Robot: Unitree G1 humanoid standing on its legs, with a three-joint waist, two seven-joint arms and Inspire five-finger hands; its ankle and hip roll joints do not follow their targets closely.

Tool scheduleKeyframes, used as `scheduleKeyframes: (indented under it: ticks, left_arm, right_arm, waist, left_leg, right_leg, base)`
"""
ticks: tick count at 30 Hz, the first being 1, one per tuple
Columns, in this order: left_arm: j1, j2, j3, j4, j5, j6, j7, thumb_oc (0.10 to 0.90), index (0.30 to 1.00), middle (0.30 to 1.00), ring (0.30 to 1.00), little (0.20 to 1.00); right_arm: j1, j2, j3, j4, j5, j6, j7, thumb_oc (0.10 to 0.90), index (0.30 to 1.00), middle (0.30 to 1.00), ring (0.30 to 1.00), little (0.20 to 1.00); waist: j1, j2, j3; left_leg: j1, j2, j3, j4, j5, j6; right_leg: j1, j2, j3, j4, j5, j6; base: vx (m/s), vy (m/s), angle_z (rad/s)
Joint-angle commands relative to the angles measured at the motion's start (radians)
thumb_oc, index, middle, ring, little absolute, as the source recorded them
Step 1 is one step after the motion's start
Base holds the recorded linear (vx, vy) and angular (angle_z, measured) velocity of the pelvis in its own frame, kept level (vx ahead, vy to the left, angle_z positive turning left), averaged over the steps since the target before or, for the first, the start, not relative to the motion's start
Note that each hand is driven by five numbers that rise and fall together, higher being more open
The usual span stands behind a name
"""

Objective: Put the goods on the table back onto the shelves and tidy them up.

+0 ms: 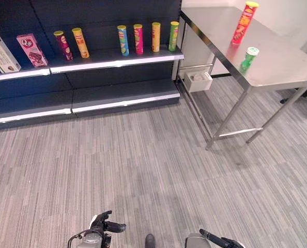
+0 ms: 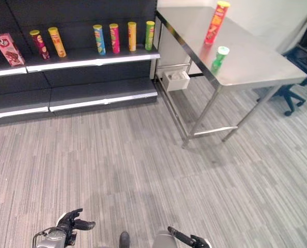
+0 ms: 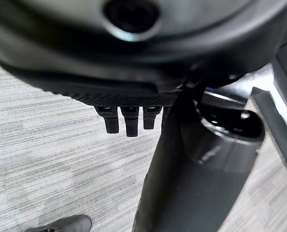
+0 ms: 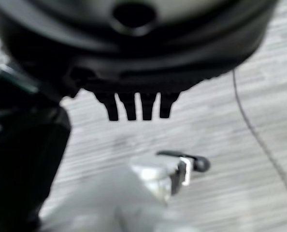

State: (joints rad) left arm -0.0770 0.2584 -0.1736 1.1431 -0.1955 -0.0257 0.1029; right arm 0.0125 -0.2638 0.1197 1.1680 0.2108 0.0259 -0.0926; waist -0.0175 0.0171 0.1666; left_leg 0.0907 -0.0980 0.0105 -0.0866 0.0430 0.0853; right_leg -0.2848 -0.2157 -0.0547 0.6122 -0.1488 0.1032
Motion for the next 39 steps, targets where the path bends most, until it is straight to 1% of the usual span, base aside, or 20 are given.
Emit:
scheduleKeyframes:
  ticks: [1, 4, 5, 7, 8, 12, 13, 14, 15, 17, 18, 20, 22, 24, 25, 27, 30, 32, 36, 39]
  left_arm:
    - [-0.003, 0.019, 0.025, -0.005, 0.016, -0.02, 0.021, 0.8, 0.9, 0.9, 0.9, 0.9]
    - [-0.005, 0.015, 0.021, 0.011, 0.034, -0.016, 0.027, 0.8, 0.9, 0.9, 0.9, 0.9]
    - [-0.005, 0.013, 0.027, 0.012, 0.043, -0.013, 0.029, 0.8, 0.9, 0.9, 0.9, 0.9]
    - [-0.004, 0.012, 0.03, 0.019, 0.053, -0.014, 0.031, 0.8, 0.9, 0.9, 0.9, 0.9]
    - [0.007, 0.005, 0.038, 0.035, 0.062, -0.016, 0.03, 0.8, 0.9, 0.9, 0.9, 0.9]
    - [0.018, -0.005, 0.043, 0.04, 0.062, -0.018, 0.032, 0.8, 0.9, 0.9, 0.9, 0.9]
    - [0.02, -0.014, 0.04, 0.037, 0.054, -0.018, 0.032, 0.8, 0.9, 0.9, 0.9, 0.9]
    - [0.02, -0.014, 0.04, 0.037, 0.054, -0.018, 0.032, 0.8, 0.9, 0.9, 0.9, 0.9]
    - [0.019, -0.022, 0.032, 0.027, 0.047, -0.022, 0.031, 0.8, 0.9, 0.9, 0.9, 0.9]
    - [0.016, -0.027, 0.04, 0.006, 0.006, -0.022, 0.026, 0.8, 0.9, 0.9, 0.9, 0.9]
    - [0.015, -0.028, 0.039, -0.004, -0.003, -0.023, 0.026, 0.8, 0.9, 0.9, 0.9, 0.9]
    - [0.011, -0.029, 0.035, -0.007, -0.006, -0.021, 0.028, 0.8, 0.9, 0.9, 0.9, 0.9]
    - [0.007, -0.036, 0.024, -0.014, -0.007, -0.019, 0.022, 0.8, 0.9, 0.9, 0.9, 0.9]
    - [0.009, -0.038, 0.018, -0.012, 0.0, -0.019, 0.021, 0.8, 0.9, 0.9, 0.9, 0.9]
    - [0.009, -0.038, 0.018, -0.012, 0.0, -0.019, 0.021, 0.8, 0.9, 0.9, 0.9, 0.9]
    - [0.017, -0.041, 0.015, 0.01, 0.003, -0.019, 0.023, 0.8, 0.9, 0.9, 0.9, 0.9]
    - [0.022, -0.036, 0.011, 0.02, 0.011, -0.02, 0.022, 0.8, 0.9, 0.9, 0.9, 0.9]
    - [0.026, -0.035, 0.011, 0.026, 0.017, -0.019, 0.02, 0.8, 0.9, 0.9, 0.9, 0.9]
    - [0.036, -0.031, 0.014, 0.053, 0.039, -0.018, 0.024, 0.8, 0.9, 0.9, 0.9, 0.9]
    - [0.037, -0.027, 0.018, 0.071, 0.041, -0.02, 0.024, 0.8, 0.9, 0.9, 0.9, 0.9]
  right_arm:
    - [-0.038, -0.049, -0.009, -0.006, 0.015, -0.024, -0.019, 0.8, 0.9, 0.9, 0.9, 0.9]
    - [-0.03, -0.046, -0.005, 0.003, 0.018, -0.02, -0.021, 0.8, 0.9, 0.9, 0.9, 0.9]
    - [-0.027, -0.046, -0.004, 0.002, 0.018, -0.017, -0.022, 0.8, 0.9, 0.9, 0.9, 0.9]
    - [-0.028, -0.048, -0.003, 0.002, 0.014, -0.015, -0.022, 0.8, 0.9, 0.9, 0.9, 0.9]
    - [-0.017, -0.051, -0.006, 0.0, 0.008, -0.016, -0.018, 0.8, 0.9, 0.9, 0.9, 0.9]
    - [-0.012, -0.058, 0.003, -0.007, 0.004, -0.022, -0.019, 0.8, 0.9, 0.9, 0.9, 0.9]
    - [-0.013, -0.073, 0.012, -0.014, 0.004, -0.027, -0.017, 0.8, 0.9, 0.9, 0.9, 0.9]
    - [-0.013, -0.073, 0.012, -0.014, 0.004, -0.027, -0.017, 0.8, 0.9, 0.9, 0.9, 0.9]
    - [-0.019, -0.088, 0.023, -0.018, 0.005, -0.033, -0.015, 0.8, 0.9, 0.9, 0.9, 0.9]
    - [-0.031, -0.102, 0.033, -0.016, 0.003, -0.031, -0.017, 0.8, 0.9, 0.9, 0.9, 0.9]
    - [-0.035, -0.107, 0.032, -0.018, 0.004, -0.03, -0.02, 0.8, 0.9, 0.9, 0.9, 0.9]
    - [-0.04, -0.113, 0.031, -0.015, 0.006, -0.029, -0.024, 0.8, 0.9, 0.9, 0.9, 0.9]
    - [-0.046, -0.124, 0.029, -0.011, 0.007, -0.022, -0.026, 0.8, 0.9, 0.9, 0.9, 0.9]
    - [-0.043, -0.127, 0.028, -0.015, 0.008, -0.023, -0.027, 0.8, 0.9, 0.9, 0.9, 0.9]
    - [-0.043, -0.127, 0.028, -0.015, 0.008, -0.023, -0.027, 0.8, 0.9, 0.9, 0.9, 0.9]
    - [-0.039, -0.125, 0.031, -0.014, -0.001, -0.023, -0.037, 0.8, 0.9, 0.9, 0.9, 0.9]
    - [-0.032, -0.12, 0.03, -0.011, -0.006, -0.023, -0.042, 0.8, 0.9, 0.9, 0.9, 0.9]
    - [-0.028, -0.118, 0.029, -0.009, -0.008, -0.022, -0.043, 0.8, 0.9, 0.9, 0.9, 0.9]
    - [-0.029, -0.116, 0.021, 0.02, -0.011, -0.024, -0.049, 0.8, 0.9, 0.9, 0.9, 0.9]
    - [-0.026, -0.109, 0.009, 0.031, -0.009, -0.023, -0.043, 0.8, 0.9, 0.9, 0.9, 0.9]
  waist:
    - [-0.006, -0.018, 0.032]
    - [-0.038, -0.036, 0.049]
    - [-0.051, -0.046, 0.053]
    - [-0.055, -0.042, 0.059]
    - [-0.06, -0.048, 0.052]
    - [-0.06, -0.054, 0.028]
    - [-0.061, -0.04, 0.007]
    - [-0.061, -0.04, 0.007]
    - [-0.057, -0.023, -0.006]
    - [-0.04, -0.038, 0.013]
    - [-0.036, -0.047, 0.025]
    - [-0.036, -0.054, 0.033]
    - [-0.023, -0.064, 0.04]
    - [-0.01, -0.063, 0.044]
    - [-0.01, -0.063, 0.044]
    - [0.025, -0.031, 0.043]
    - [0.032, -0.027, 0.046]
    - [0.033, -0.023, 0.043]
    - [0.037, -0.007, 0.032]
    - [0.033, -0.01, 0.012]
  left_leg:
    - [-0.056, 0.052, 0.018, -0.001, -0.054, -0.085]
    - [0.008, 0.034, -0.001, -0.001, -0.105, -0.089]
    - [0.042, 0.027, -0.011, -0.001, -0.127, -0.094]
    - [0.066, 0.036, -0.01, -0.001, -0.141, -0.098]
    - [0.106, 0.041, -0.016, -0.001, -0.173, -0.109]
    - [0.132, 0.067, -0.008, -0.001, -0.202, -0.123]
    - [0.159, 0.124, -0.011, -0.001, -0.197, -0.149]
    - [0.159, 0.124, -0.011, -0.001, -0.197, -0.149]
    - [0.146, 0.17, -0.013, 0.076, -0.128, -0.18]
    - [0.031, 0.178, -0.006, 0.364, -0.009, -0.213]
    - [-0.009, 0.18, -0.003, 0.451, 0.025, -0.214]
    - [-0.043, 0.194, 0.024, 0.497, 0.033, -0.21]
    - [-0.127, 0.182, 0.076, 0.432, -0.027, -0.177]
    - [-0.144, 0.16, 0.08, 0.321, -0.072, -0.164]
    - [-0.143, 0.16, 0.08, 0.32, -0.072, -0.164]
    - [-0.2, 0.119, -0.039, 0.097, 0.033, -0.176]
    - [-0.223, 0.104, -0.061, 0.032, 0.069, -0.18]
    - [-0.22, 0.101, -0.06, 0.019, 0.08, -0.18]
    - [-0.176, 0.07, -0.125, -0.001, 0.082, -0.168]
    - [-0.15, 0.067, -0.091, -0.001, 0.056, -0.148]
  right_leg:
    - [0.136, 0.069, -0.057, -0.371, 0.218, 0.025]
    - [0.104, 0.106, -0.08, -0.575, 0.284, 0.054]
    - [0.062, 0.114, -0.098, -0.676, 0.336, 0.08]
    - [0.037, 0.118, -0.113, -0.699, 0.347, 0.091]
    - [0.018, 0.101, -0.126, -0.699, 0.355, 0.101]
    - [0.05, 0.095, -0.155, -0.699, 0.381, 0.086]
    - [0.089, 0.128, -0.139, -0.699, 0.368, 0.064]
    - [0.089, 0.128, -0.138, -0.699, 0.368, 0.064]
    - [0.13, 0.159, -0.135, -0.699, 0.325, 0.035]
    - [0.222, 0.173, -0.13, -0.699, 0.26, -0.007]
    - [0.241, 0.167, -0.126, -0.699, 0.25, -0.015]
    - [0.255, 0.163, -0.129, -0.699, 0.24, -0.021]
    - [0.284, 0.148, -0.119, -0.699, 0.22, -0.019]
    - [0.299, 0.145, -0.109, -0.699, 0.207, -0.009]
    - [0.299, 0.145, -0.109, -0.699, 0.207, -0.009]
    - [0.338, 0.182, -0.075, -0.699, 0.181, -0.012]
    - [0.367, 0.196, -0.051, -0.699, 0.162, -0.018]
    - [0.372, 0.204, -0.042, -0.699, 0.158, -0.022]
    - [0.387, 0.226, 0.018, -0.699, 0.153, -0.025]
    - [0.396, 0.203, 0.055, -0.699, 0.142, -0.007]
  base:
    - [0.29, -0.072, -0.13]
    - [0.38, -0.095, -0.11]
    - [0.32, -0.084, 0.36]
    - [0.36, -0.166, 0.52]
    - [0.39, -0.221, 0.35]
    - [0.35, -0.287, 0.06]
    - [0.3, -0.295, -0.16]
    - [0.5, -0.558, -0.19]
    - [0.29, -0.434, -0.07]
    - [0.31, -0.531, -0.21]
    - [0.13, -0.273, -0.3]
    - [0.1, -0.159, -0.12]
    - [0.21, -0.144, 0.0]
    - [0.14, -0.03, 0.01]
    - [0.16, -0.006, -0.16]
    - [0.23, -0.009, -0.24]
    - [0.16, -0.018, -0.31]
    - [0.13, 0.024, -0.33]
    - [0.16, 0.115, -0.59]
    - [0.13, 0.175, -0.29]
